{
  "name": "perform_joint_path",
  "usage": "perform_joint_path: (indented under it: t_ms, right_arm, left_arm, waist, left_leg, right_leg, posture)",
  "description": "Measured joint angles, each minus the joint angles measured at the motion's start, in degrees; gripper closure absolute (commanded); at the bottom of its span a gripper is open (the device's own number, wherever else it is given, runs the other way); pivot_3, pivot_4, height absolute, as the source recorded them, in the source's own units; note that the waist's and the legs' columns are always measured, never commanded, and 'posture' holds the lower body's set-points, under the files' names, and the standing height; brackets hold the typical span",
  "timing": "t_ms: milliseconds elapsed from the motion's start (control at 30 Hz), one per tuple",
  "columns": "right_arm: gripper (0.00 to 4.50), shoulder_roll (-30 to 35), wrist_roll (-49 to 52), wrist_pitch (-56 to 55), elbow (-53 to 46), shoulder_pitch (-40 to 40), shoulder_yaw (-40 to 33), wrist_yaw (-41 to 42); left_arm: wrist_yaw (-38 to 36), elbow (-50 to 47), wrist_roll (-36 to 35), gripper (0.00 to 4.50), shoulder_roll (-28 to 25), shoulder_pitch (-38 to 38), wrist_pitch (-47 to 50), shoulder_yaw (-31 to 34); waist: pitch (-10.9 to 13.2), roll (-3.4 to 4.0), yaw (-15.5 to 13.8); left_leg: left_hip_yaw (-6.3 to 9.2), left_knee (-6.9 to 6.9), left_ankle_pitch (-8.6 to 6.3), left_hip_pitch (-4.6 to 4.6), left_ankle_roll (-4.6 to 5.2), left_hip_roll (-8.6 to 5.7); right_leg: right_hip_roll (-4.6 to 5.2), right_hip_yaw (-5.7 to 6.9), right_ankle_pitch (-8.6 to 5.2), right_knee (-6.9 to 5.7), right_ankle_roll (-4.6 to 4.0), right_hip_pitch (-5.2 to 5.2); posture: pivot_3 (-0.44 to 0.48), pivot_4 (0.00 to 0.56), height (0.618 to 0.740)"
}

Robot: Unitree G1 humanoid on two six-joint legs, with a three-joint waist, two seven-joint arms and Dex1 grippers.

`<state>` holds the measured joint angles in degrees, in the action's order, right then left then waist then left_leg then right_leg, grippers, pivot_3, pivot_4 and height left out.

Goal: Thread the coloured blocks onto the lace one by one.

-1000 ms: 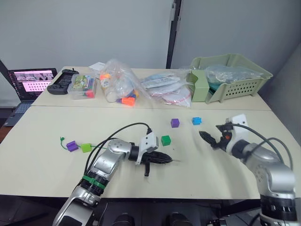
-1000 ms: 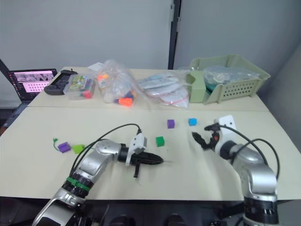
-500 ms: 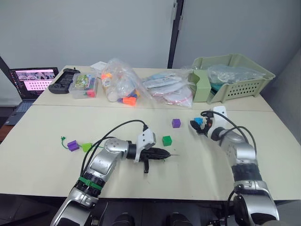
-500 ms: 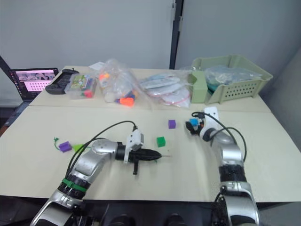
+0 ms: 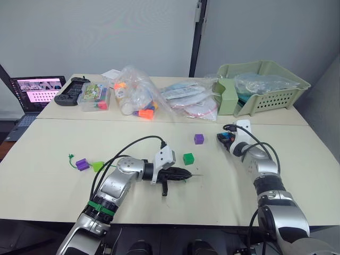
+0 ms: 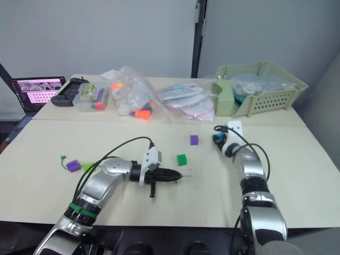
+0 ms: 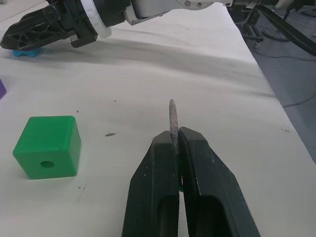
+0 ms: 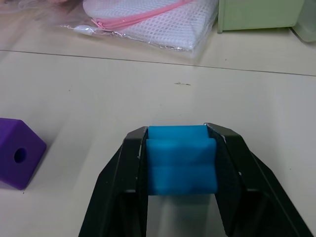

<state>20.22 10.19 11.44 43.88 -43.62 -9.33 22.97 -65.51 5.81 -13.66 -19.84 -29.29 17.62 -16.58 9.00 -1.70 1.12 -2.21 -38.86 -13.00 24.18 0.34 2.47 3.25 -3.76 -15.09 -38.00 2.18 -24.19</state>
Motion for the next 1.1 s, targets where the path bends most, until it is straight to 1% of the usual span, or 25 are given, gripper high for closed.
perform_joint_path:
  t_ms: [167,300,400,433,533,600,633,700,800,967,1000,1033,1100]
  right_arm:
    - [3.31,0.06,1.51,6.71,-17.06,9.58,-0.28,-0.43]
    - [3.31,0.19,4.7,17.01,-36.99,19.61,-1.6,-2.61]
    - [3.31,-0.06,7.02,24.12,-49.52,26.15,-3.31,-5.08]
    - [3.31,-0.63,7.98,26.64,-54.09,28.47,-3.98,-6.24]
    - [3.31,-2.84,10.14,32.41,-63.45,32.98,-4.81,-9.48]
    - [3.31,-6.5,10.93,35.97,-72.31,37.99,-4.45,-13.36]
    - [3.31,-9.32,11.15,37.96,-76.91,40.98,-3.34,-15.88]
    - [3.31,-13.19,11.13,40.39,-82.19,45.01,-1.27,-19.59]
    - [3.31,-16.51,10.59,42.1,-86.05,48.34,0.83,-23.54]
    - [3.31,-16.81,8.78,42.86,-87.25,51.42,4.61,-25.93]
    - [2.81,-16.93,8.75,42.89,-87.24,51.73,4.71,-26.07]
    - [2.19,-17.01,8.71,42.89,-87.25,51.74,4.7,-26.19]
    - [1.59,-17.06,8.74,42.89,-87.25,51.72,4.72,-26.22]
  left_arm:
    - [-0.18,0.02,0.0,4.5,0.2,-0.05,-0.08,-0.19]
    - [-0.46,0.2,-0.02,4.5,1.08,-0.26,-0.13,-0.56]
    - [-1.12,0.94,-0.03,4.5,1.64,-0.62,-0.21,-0.98]
    - [-1.5,1.51,-0.02,4.5,1.81,-0.76,-0.25,-1.14]
    - [-2.54,3.16,0.0,4.5,2.58,-1.67,-0.57,-1.79]
    - [-3.4,4.78,0.0,4.5,3.55,-2.75,-1.28,-2.25]
    - [-3.96,5.73,0.0,4.5,3.93,-3.33,-1.43,-2.41]
    - [-4.9,7.08,0.0,4.5,4.54,-4.39,-1.82,-2.63]
    - [-6.25,8.32,0.02,4.5,4.98,-5.19,-2.66,-3.03]
    - [-7.94,10.56,0.11,4.5,5.04,-6.42,-3.3,-3.59]
    - [-8.16,10.95,0.13,4.5,5.0,-6.6,-3.65,-3.59]
    - [-8.31,11.13,0.13,4.5,5.0,-6.65,-3.81,-3.59]
    - [-8.55,11.35,0.14,4.5,5.04,-6.66,-4.08,-3.6]
  waist:
    - [0.0,0.0,-0.23]
    - [0.0,0.02,-0.35]
    - [-0.01,0.02,-0.38]
    - [-0.01,0.02,-0.37]
    - [-0.01,0.02,-0.24]
    - [-0.01,0.02,-0.3]
    - [-0.01,0.02,-0.3]
    - [-0.01,0.02,-0.26]
    - [-0.01,0.02,-0.18]
    - [-0.01,0.02,-0.26]
    - [-0.01,0.02,-0.25]
    - [-0.01,0.02,-0.25]
    - [-0.01,0.02,-0.24]
  left_leg:
    - [0.04,0.01,0.0,0.04,0.0,-0.02]
    - [0.08,0.0,0.0,0.06,0.0,-0.02]
    - [0.09,-0.01,0.0,0.05,0.0,-0.03]
    - [0.09,-0.01,0.0,0.03,0.0,-0.02]
    - [0.09,-0.02,0.0,0.04,0.0,-0.01]
    - [0.13,0.0,0.0,0.04,0.0,0.01]
    - [0.16,0.0,0.0,0.06,0.0,0.03]
    - [0.15,-0.01,0.0,0.08,0.0,0.02]
    - [0.12,-0.06,0.0,0.07,0.0,0.01]
    - [0.12,-0.04,0.0,0.08,0.0,0.01]
    - [0.12,-0.04,0.0,0.09,0.0,0.01]
    - [0.13,-0.04,0.0,0.1,0.0,0.01]
    - [0.13,-0.04,0.0,0.1,0.0,0.02]
  right_leg:
    - [0.02,0.01,0.01,-0.02,0.02,-0.01]
    - [0.01,0.0,0.01,0.0,0.02,-0.01]
    - [0.0,0.01,0.0,0.03,0.03,0.01]
    - [-0.02,0.01,0.0,0.03,0.03,0.03]
    - [-0.06,-0.03,-0.01,0.08,0.04,0.02]
    - [-0.11,-0.02,-0.01,0.05,0.03,0.0]
    - [-0.13,-0.02,-0.01,0.05,0.03,0.0]
    - [-0.12,-0.04,-0.02,0.1,0.04,0.0]
    - [-0.11,-0.08,-0.03,0.19,0.05,0.04]
    - [-0.12,-0.07,-0.03,0.24,0.06,0.04]
    - [-0.12,-0.07,-0.03,0.26,0.05,0.04]
    - [-0.12,-0.07,-0.03,0.27,0.05,0.04]
    - [-0.12,-0.07,-0.03,0.28,0.06,0.04]
  posture:
    - [0.0,0.15,0.732]
    - [0.0,0.15,0.732]
    - [0.0,0.15,0.732]
    - [0.0,0.15,0.732]
    - [0.0,0.15,0.732]
    - [0.0,0.15,0.732]
    - [0.0,0.15,0.732]
    - [0.0,0.15,0.732]
    - [0.0,0.15,0.732]
    - [0.0,0.15,0.732]
    - [0.0,0.15,0.732]
    - [0.0,0.15,0.732]
    - [0.0,0.15,0.732]
